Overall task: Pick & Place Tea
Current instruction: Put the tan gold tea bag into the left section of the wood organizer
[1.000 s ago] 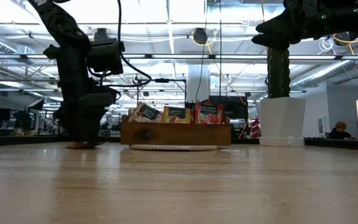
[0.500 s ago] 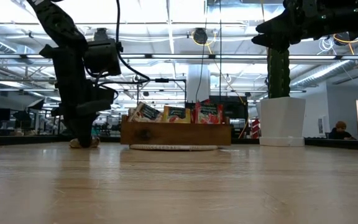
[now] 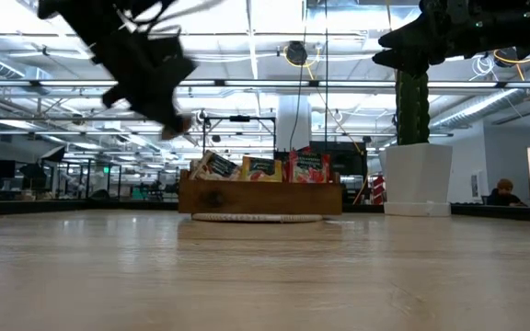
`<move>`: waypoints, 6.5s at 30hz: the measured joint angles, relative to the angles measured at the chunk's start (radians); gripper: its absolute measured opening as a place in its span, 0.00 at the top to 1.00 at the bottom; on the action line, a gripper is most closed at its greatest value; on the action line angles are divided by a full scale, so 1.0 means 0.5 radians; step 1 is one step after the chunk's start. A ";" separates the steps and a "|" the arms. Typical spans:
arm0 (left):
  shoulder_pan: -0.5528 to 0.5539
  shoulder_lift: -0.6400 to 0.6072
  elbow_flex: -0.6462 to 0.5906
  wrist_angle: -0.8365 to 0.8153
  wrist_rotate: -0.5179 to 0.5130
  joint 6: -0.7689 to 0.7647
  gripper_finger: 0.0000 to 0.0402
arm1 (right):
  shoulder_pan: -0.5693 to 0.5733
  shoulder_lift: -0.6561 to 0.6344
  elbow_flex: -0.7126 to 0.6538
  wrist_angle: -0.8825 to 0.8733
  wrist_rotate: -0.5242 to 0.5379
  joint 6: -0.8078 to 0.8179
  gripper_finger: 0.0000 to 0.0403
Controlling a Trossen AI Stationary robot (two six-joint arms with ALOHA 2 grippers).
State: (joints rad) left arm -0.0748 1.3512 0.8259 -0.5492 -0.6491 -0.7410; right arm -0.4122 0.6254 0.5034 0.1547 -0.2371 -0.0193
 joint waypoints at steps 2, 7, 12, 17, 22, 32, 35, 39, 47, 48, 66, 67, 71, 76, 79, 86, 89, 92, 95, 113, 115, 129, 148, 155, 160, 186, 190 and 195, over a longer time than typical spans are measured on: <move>-0.057 0.015 -0.008 0.290 -0.087 0.055 0.96 | 0.000 0.002 0.000 -0.002 0.000 0.000 0.35; -0.130 0.181 -0.026 0.903 -0.146 0.365 0.96 | 0.000 0.016 0.000 0.001 0.000 0.000 0.35; -0.097 0.382 -0.026 1.187 -0.163 0.416 0.97 | 0.002 0.018 0.000 -0.003 0.000 0.023 0.35; -0.045 0.538 -0.025 1.206 -0.168 0.303 0.96 | 0.003 0.018 0.000 -0.003 -0.001 0.024 0.35; -0.008 0.651 -0.025 1.216 -0.224 0.216 0.97 | 0.003 0.018 0.000 -0.003 -0.001 0.023 0.35; -0.006 0.731 -0.023 1.184 -0.458 0.103 0.96 | 0.003 0.018 0.000 -0.005 -0.002 0.024 0.35; -0.012 0.731 -0.023 1.186 -0.541 0.101 0.96 | 0.003 0.018 0.000 -0.005 -0.004 0.024 0.35; -0.002 0.730 -0.023 1.183 -0.541 0.108 0.92 | 0.004 0.018 0.000 -0.006 -0.004 0.026 0.35; 0.053 0.730 -0.023 1.181 -0.444 0.073 0.82 | 0.004 0.018 0.000 -0.005 -0.004 0.034 0.35; 0.060 0.730 -0.023 1.181 -0.444 0.082 0.80 | 0.004 0.018 0.000 -0.005 -0.004 0.039 0.35; 0.071 0.730 -0.023 1.301 -0.432 0.179 0.48 | 0.004 0.018 0.000 -0.005 -0.006 0.068 0.35; 0.071 0.729 -0.023 1.315 -0.432 0.189 0.48 | 0.004 0.018 0.000 -0.005 -0.006 0.068 0.35; 0.071 0.729 -0.023 1.332 -0.471 0.230 0.46 | 0.004 0.018 0.000 -0.005 -0.006 0.068 0.35; 0.071 0.729 -0.023 1.319 -0.591 0.235 0.47 | 0.004 0.018 0.000 -0.005 -0.006 0.068 0.35; 0.072 0.729 -0.023 1.313 -0.600 0.220 0.47 | 0.004 0.018 0.000 -0.005 -0.006 0.068 0.35; 0.072 0.753 -0.021 1.327 -0.577 0.199 0.47 | 0.004 0.018 0.000 -0.005 -0.006 0.066 0.35; 0.080 0.778 -0.020 1.364 -0.519 0.170 0.46 | 0.004 0.018 0.000 -0.005 -0.007 0.067 0.35; 0.090 0.800 -0.025 1.351 -0.483 0.170 0.43 | 0.004 0.018 0.000 -0.004 -0.007 0.067 0.35; 0.089 0.794 -0.020 1.372 -0.486 0.211 0.39 | 0.004 0.018 0.000 -0.004 -0.007 0.068 0.35; 0.080 0.773 -0.022 1.509 -0.524 0.527 0.31 | 0.004 0.018 0.000 -0.003 -0.004 0.068 0.35; 0.081 0.773 -0.022 1.531 -0.537 0.545 0.31 | 0.004 0.018 0.000 -0.003 -0.004 0.068 0.35; 0.084 0.773 -0.022 1.730 -0.709 0.849 0.32 | 0.004 0.018 0.000 -0.004 -0.002 0.069 0.35; 0.038 0.730 0.054 1.844 -0.974 1.369 0.32 | 0.004 0.018 0.000 -0.006 -0.001 0.069 0.35; -0.013 0.613 0.123 1.566 -0.168 1.348 0.46 | 0.003 0.021 0.000 -0.017 0.001 0.069 0.35; 0.026 0.603 0.269 1.099 -0.019 1.248 0.88 | 0.003 0.028 0.001 -0.021 0.000 0.068 0.35; 0.306 0.739 0.249 0.839 0.393 1.037 0.99 | 0.004 0.033 0.001 -0.017 -0.001 0.067 0.35; 0.308 0.741 0.248 0.838 0.394 1.037 0.99 | 0.004 0.033 0.001 -0.017 -0.001 0.067 0.35; 0.279 0.708 0.256 0.837 0.401 1.052 0.97 | 0.004 0.033 0.001 -0.016 -0.002 0.067 0.35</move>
State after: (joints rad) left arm 0.0648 1.7054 0.9541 -0.1307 -0.4484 -0.2149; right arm -0.4103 0.6418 0.5037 0.1465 -0.2379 0.0144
